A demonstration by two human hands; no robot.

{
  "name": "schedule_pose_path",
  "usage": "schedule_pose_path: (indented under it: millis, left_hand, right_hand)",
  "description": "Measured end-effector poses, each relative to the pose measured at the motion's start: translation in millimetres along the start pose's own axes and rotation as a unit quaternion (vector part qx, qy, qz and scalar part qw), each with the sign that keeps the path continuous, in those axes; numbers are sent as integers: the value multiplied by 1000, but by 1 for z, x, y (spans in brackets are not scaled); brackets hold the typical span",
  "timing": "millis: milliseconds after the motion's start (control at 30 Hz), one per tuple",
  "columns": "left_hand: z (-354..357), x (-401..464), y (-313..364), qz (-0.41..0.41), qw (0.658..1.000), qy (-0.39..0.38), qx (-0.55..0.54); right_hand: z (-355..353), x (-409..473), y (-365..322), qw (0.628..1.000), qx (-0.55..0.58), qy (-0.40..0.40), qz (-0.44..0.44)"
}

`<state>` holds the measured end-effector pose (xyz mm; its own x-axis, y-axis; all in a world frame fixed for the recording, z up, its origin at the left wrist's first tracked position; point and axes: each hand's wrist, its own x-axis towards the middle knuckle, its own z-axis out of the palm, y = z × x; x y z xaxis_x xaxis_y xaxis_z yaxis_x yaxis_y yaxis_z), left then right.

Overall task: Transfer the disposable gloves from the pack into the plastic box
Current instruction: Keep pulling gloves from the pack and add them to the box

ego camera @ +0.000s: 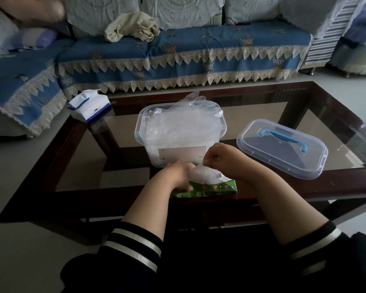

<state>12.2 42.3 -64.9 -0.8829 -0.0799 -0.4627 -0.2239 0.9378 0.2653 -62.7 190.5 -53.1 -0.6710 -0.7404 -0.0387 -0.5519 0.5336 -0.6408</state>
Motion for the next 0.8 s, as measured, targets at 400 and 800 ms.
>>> schedule_pose_path:
  millis: [400,800]
  left_hand:
    - [-10,-10,-13,1,993,55,-104]
    - [-72,-50,10,190,754,332,-534]
  right_hand:
    - [-23,-18,-17,888,297,341,-86]
    - [-20,-7,-16,853,158,483,-118]
